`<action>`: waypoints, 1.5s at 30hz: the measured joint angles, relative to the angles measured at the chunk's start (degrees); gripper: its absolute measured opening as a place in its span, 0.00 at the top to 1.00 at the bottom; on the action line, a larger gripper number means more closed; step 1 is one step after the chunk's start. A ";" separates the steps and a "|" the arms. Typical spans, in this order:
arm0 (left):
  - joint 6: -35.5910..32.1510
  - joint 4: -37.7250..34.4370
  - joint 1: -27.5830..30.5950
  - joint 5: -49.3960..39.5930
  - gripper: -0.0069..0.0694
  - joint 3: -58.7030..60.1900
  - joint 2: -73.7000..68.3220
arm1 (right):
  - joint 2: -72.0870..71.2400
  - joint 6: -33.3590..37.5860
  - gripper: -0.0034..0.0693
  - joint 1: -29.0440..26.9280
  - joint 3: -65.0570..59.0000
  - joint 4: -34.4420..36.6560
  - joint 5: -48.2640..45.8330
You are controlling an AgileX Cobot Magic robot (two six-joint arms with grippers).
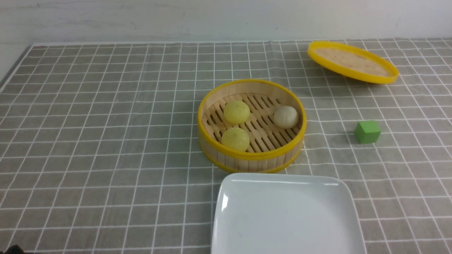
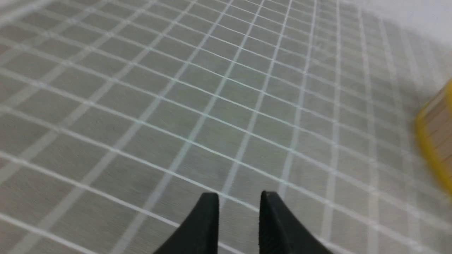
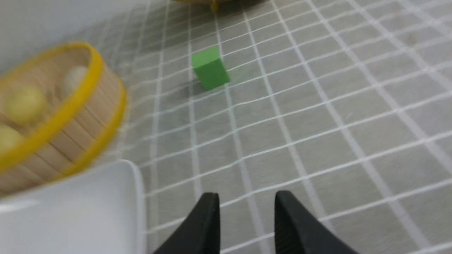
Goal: Put the steamed buns into the plate on the grey tablecloth.
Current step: 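Reach toward a bun in the bamboo steamer with the right gripper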
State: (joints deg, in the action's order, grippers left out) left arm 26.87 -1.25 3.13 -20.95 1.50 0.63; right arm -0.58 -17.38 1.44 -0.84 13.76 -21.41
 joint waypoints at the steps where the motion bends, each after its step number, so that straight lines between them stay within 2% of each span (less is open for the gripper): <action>1: 0.82 -0.96 0.00 0.00 0.65 0.00 0.00 | 0.00 -0.59 0.62 0.00 0.00 0.00 0.00; 3: 10.35 -11.96 0.00 -0.11 0.65 0.00 0.00 | 0.00 -6.77 0.62 0.00 -0.27 8.75 0.24; 6: 19.06 -21.77 0.00 -0.49 0.65 0.06 0.00 | 0.00 -10.76 0.62 0.00 -0.50 14.41 0.94; 10: 22.84 -24.69 0.00 -0.72 0.64 0.11 0.00 | 0.00 -11.86 0.62 0.00 -0.51 15.70 1.59; 17: 23.50 -25.84 0.00 0.69 0.63 0.11 0.00 | 0.00 -12.06 0.63 0.00 0.09 18.85 1.62; 20: 21.58 -26.20 0.00 0.59 0.63 -1.05 0.00 | 0.00 -10.41 0.67 0.00 3.19 18.79 2.53; 23: 15.74 -26.20 0.00 0.35 0.63 -8.13 0.00 | 1.35 -2.98 0.82 0.00 11.65 14.81 4.59; 24: 15.33 -26.20 0.00 0.26 0.63 -8.63 0.00 | 1.86 -2.47 0.85 0.00 12.17 14.49 4.59; 25: 11.77 -25.55 0.00 -1.68 0.64 -12.79 -0.48 | 4.75 1.33 0.92 0.00 16.27 11.49 4.31; 26: 9.38 -24.88 0.00 -3.77 0.65 -15.36 -1.68 | 7.15 3.28 0.95 0.00 18.72 9.64 3.34; 27: 8.90 -24.72 0.00 -3.77 0.66 -15.86 -2.01 | 7.68 3.94 0.96 0.00 19.20 8.99 3.06; 30: 1.32 -21.09 0.00 -18.23 0.77 -23.25 -12.51 | 20.06 6.61 0.97 0.00 26.89 4.01 -6.15; 31: 1.01 -20.93 0.00 -19.14 0.77 -23.51 -13.19 | 20.06 6.68 0.97 0.00 27.18 3.85 -6.78; 34: -4.18 -19.67 0.00 -32.28 0.88 -26.72 -25.40 | 34.20 6.86 0.95 0.00 31.74 1.03 -17.08; 38: -9.97 -20.73 0.00 -35.69 0.91 -28.82 -36.37 | 51.20 9.81 0.95 0.00 39.04 0.04 -25.33; 41: -14.50 -22.80 0.00 -35.82 0.91 -29.71 -41.66 | 62.20 14.64 0.95 0.00 45.27 3.03 -30.07; 42: -17.60 -24.32 0.00 -35.76 0.91 -29.92 -44.13 | 69.58 19.54 0.95 0.13 49.38 8.23 -32.42; 44: -20.97 -25.85 0.00 -35.62 0.91 -29.98 -46.19 | 76.16 25.03 0.93 1.03 54.34 13.89 -34.40; 45: -21.25 -26.00 0.00 -35.64 0.91 -29.98 -46.33 | 77.51 25.63 0.93 1.17 54.84 14.45 -34.73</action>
State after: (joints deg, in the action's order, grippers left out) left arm 5.62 -27.24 3.13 -56.59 -28.48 -45.70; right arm 76.93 8.25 2.62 54.01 28.21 -56.14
